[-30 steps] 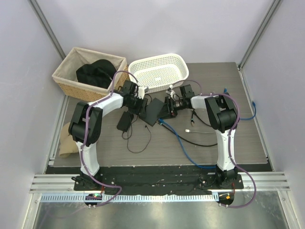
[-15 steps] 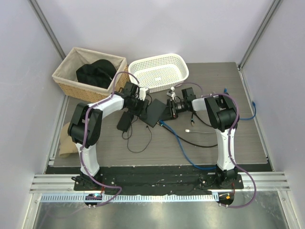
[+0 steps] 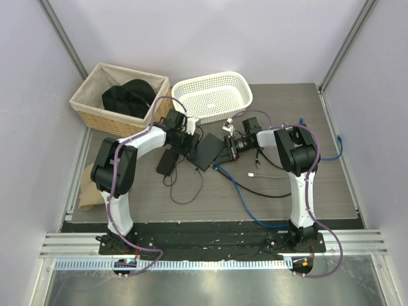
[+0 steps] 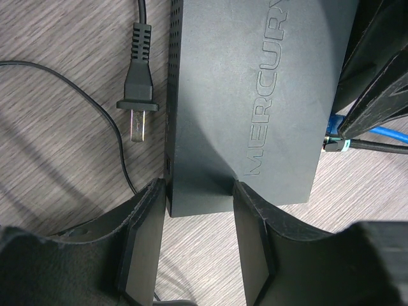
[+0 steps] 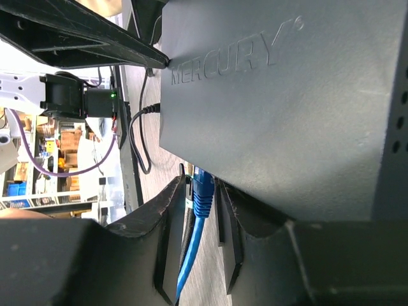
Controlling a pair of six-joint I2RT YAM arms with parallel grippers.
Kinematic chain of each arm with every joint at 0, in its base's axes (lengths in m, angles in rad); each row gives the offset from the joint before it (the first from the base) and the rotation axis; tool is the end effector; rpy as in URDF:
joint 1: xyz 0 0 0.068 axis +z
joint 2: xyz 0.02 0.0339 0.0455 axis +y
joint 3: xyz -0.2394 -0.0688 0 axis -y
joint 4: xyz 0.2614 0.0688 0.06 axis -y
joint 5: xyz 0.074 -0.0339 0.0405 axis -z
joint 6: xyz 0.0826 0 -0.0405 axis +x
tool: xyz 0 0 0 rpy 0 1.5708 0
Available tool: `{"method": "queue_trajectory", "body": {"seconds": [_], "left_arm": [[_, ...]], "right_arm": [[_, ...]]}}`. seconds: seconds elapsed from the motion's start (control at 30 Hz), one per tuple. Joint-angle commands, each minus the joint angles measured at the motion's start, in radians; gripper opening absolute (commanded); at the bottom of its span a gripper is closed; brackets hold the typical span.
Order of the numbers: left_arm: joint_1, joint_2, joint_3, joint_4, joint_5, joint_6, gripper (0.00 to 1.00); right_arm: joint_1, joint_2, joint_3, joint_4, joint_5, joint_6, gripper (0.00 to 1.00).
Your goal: Pull the plug from the switch port
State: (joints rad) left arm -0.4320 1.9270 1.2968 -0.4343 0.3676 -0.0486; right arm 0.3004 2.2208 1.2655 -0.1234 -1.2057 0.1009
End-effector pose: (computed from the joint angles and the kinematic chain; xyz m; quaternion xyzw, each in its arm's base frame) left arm 0.3720 -0.2042 0.1002 0.2263 0.9257 -0.2305 0.1970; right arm 0.3723 0.1961 0.0341 -0.2170 0.7812 0.5789 0.0870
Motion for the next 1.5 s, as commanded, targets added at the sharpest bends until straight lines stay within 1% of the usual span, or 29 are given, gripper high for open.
{"method": "queue_trajectory", "body": {"seconds": [0.0, 0.07, 0.17, 0.33, 0.43, 0.47, 0.57, 0.7, 0.8, 0.9, 0.93, 0.97, 1.0, 1.03, 1.07, 1.13, 1.27, 1.4, 1.47], "left_arm": [[-0.025, 0.020, -0.033, -0.058, -0.033, 0.015, 0.50], [-0.031, 0.018, -0.034, -0.057, -0.029, 0.012, 0.50], [-0.043, 0.015, -0.039, -0.055, -0.029, 0.004, 0.50], [-0.070, 0.003, -0.062, -0.050, -0.019, -0.005, 0.50], [-0.080, 0.001, -0.068, -0.049, -0.016, -0.011, 0.49], [-0.083, 0.000, -0.068, -0.050, -0.018, -0.013, 0.50], [-0.091, 0.000, -0.065, -0.049, -0.018, -0.016, 0.50], [-0.102, 0.000, -0.057, -0.047, -0.018, -0.020, 0.50], [-0.109, -0.005, -0.056, -0.047, -0.019, -0.023, 0.49], [-0.113, -0.019, -0.013, -0.069, -0.074, 0.003, 0.47], [-0.113, -0.023, 0.039, -0.096, -0.084, 0.038, 0.45], [-0.111, -0.028, 0.070, -0.115, -0.085, 0.045, 0.29], [-0.111, -0.028, 0.103, -0.142, -0.067, 0.093, 0.07], [-0.111, -0.028, 0.177, -0.215, -0.043, 0.146, 0.00], [-0.111, -0.023, 0.203, -0.243, 0.024, 0.157, 0.00], [-0.113, -0.017, 0.226, -0.261, 0.072, 0.138, 0.00], [-0.120, 0.023, 0.191, -0.221, 0.083, 0.084, 0.00], [-0.125, 0.056, 0.119, -0.160, 0.030, 0.055, 0.00], [-0.125, 0.076, 0.102, -0.146, -0.031, 0.021, 0.00]], "right_arm": [[0.034, 0.048, -0.005, -0.122, 0.146, -0.053, 0.34], [0.046, 0.048, 0.000, -0.133, 0.175, -0.053, 0.33], [0.060, 0.068, 0.021, -0.151, 0.224, -0.027, 0.34], [0.062, 0.114, 0.072, -0.170, 0.235, 0.011, 0.35], [0.062, 0.125, 0.081, -0.170, 0.253, 0.025, 0.22], [0.063, 0.128, 0.083, -0.170, 0.259, 0.031, 0.15], [0.063, 0.131, 0.084, -0.170, 0.297, 0.040, 0.11], [0.063, 0.134, 0.090, -0.170, 0.314, 0.048, 0.02], [0.063, 0.137, 0.100, -0.182, 0.314, 0.037, 0.01], [0.060, 0.140, 0.118, -0.205, 0.305, 0.023, 0.01], [0.057, 0.143, 0.124, -0.214, 0.304, 0.020, 0.01], [0.055, 0.154, 0.135, -0.241, 0.302, 0.013, 0.01], [0.054, 0.160, 0.158, -0.260, 0.301, 0.005, 0.01], [0.051, 0.181, 0.172, -0.307, 0.307, -0.003, 0.01], [0.049, 0.192, 0.202, -0.332, 0.314, -0.013, 0.01], [0.048, 0.220, 0.225, -0.384, 0.321, -0.023, 0.01], [0.046, 0.235, 0.258, -0.423, 0.331, -0.046, 0.01], [0.045, 0.244, 0.278, -0.443, 0.339, -0.053, 0.02], [0.040, 0.247, 0.291, -0.456, 0.347, -0.063, 0.01]]}}
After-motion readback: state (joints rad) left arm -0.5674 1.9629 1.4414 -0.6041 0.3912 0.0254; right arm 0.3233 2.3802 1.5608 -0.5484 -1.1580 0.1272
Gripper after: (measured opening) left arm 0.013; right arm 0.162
